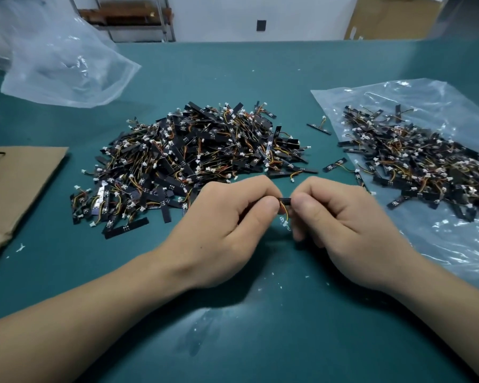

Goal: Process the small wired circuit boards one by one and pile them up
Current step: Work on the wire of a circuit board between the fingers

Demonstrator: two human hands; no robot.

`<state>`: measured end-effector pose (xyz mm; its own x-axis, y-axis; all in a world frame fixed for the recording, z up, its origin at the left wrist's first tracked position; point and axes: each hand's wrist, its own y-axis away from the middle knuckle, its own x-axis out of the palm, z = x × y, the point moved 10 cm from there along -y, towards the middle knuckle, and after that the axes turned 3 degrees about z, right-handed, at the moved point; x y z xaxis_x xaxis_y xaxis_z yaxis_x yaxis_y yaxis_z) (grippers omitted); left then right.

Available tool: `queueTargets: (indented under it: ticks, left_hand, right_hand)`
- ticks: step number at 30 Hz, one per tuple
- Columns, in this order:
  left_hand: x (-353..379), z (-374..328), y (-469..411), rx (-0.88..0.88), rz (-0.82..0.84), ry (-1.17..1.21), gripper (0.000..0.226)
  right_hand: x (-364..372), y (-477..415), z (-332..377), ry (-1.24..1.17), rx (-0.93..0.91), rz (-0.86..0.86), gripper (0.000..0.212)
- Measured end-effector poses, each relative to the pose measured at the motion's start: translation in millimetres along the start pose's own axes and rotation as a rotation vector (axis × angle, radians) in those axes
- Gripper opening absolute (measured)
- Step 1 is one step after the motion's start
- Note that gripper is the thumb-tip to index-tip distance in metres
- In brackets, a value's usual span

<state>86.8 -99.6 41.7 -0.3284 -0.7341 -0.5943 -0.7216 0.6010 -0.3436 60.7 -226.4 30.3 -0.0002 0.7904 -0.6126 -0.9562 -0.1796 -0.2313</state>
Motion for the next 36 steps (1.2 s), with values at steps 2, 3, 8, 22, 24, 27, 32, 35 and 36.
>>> queueTargets:
  ticks: [2,3,8,22,24,27,32,35,36]
  left_hand:
    - [1.8,4.3,-1.2,-0.033,0.027,0.043,0.023]
    - [2.0,6.7,-1.8,-0.053,0.029,0.05,0.023]
    - [1.4,9.5,-2.9,-0.072,-0.001,-0.007,0.022]
    - [4.0,0.9,7.3,-0.113,-0.08,-0.15,0.022]
    - [3.4,1.2,6.3,-0.107,-0.075,-0.135,0.021]
    - [3.2,0.2,3.9,-0.097,-0.058,-0.096,0.021]
    - [5.0,2.0,1.7,-0.115,-0.027,-0.037,0.024]
    - [4.9,5.2,0.4,-0.14,-0.017,0.003,0.025]
    - [4.6,5.3,0.6,-0.14,-0.021,0.003,0.025]
  right_hand:
    - [-2.0,0.7,1.0,0.003,-0.005,-0.02,0.028]
    - [-3.0,1.0,1.7,0.01,-0.01,-0.031,0.027]
    - [-3.6,1.9,1.5,0.027,-0.003,-0.038,0.026]
    - [-1.6,3.2,2.2,0.014,-0.001,0.0,0.026]
    - [-1.8,3.6,0.9,0.014,0.002,0.0,0.026]
    - [-3.6,2.5,-2.6,-0.063,0.023,-0.007,0.029]
    - [4.9,2.1,-5.1,-0.01,0.04,0.081,0.027]
    - [4.9,1.5,-3.9,0.04,0.022,0.082,0.016]
    - [5.1,1.5,-4.1,0.027,0.023,0.086,0.016]
